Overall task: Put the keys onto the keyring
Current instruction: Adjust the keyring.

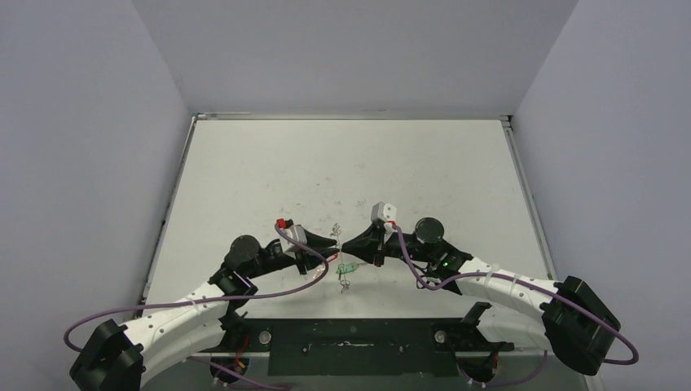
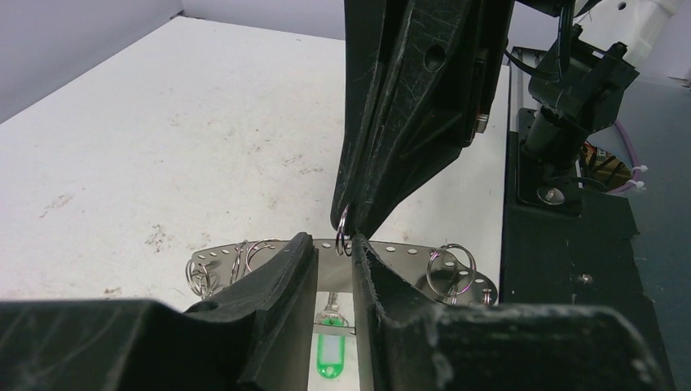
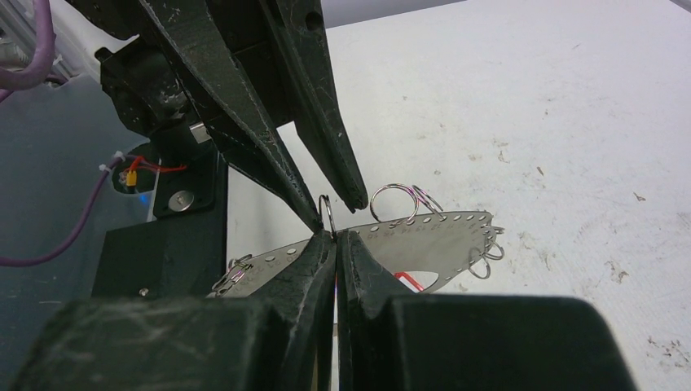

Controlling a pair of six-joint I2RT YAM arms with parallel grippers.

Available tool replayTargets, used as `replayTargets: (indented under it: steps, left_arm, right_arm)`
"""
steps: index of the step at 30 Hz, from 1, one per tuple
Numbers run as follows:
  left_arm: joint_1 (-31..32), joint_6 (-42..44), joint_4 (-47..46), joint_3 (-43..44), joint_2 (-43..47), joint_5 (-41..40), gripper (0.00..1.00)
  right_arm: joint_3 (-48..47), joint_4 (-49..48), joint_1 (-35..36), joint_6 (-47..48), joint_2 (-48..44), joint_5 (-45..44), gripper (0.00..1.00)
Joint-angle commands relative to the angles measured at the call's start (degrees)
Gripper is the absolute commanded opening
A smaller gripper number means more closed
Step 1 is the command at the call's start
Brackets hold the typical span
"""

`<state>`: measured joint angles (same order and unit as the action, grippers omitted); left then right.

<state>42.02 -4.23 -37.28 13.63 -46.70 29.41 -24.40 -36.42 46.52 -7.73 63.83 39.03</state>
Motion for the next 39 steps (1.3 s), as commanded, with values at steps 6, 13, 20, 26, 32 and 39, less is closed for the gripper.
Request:
replayTargets:
  steps: [6, 13, 20, 26, 32, 39]
  left_arm:
    - [0.5, -0.2, -3.8, 1.3, 0.1, 1.1, 0.03]
    - [0.5, -0.4, -3.1, 1.7, 0.3, 1.3, 0.0]
    - [0.5, 5.8, 15.0, 8.6, 2.4, 1.2, 0.0]
    - [0.5, 14.1, 37.8, 18.2, 1.1, 2.0, 0.0]
    - [0.7, 22.8, 59.2, 29.9, -4.6, 2.1, 0.0]
    - [0.9, 25.5, 67.0, 38.1, -9.5, 0.2, 0.0]
  right_arm:
    - [0.1, -5.8, 0.0, -0.7, -1.5, 0.1, 0.0]
    - [-0.2, -4.3, 0.0, -0.8, -1.3, -0.8, 0.05]
    - [-1.1, 3.2, 0.0, 2.6, -5.0, -4.2, 0.62]
    - [-3.0, 12.0, -0.1, 7.2, -8.8, -5.6, 0.66]
    - [-6.1, 17.7, -0.1, 11.0, -8.5, -4.1, 0.59]
    - [-6.9, 11.7, 0.6, 7.9, -3.6, -2.3, 0.48]
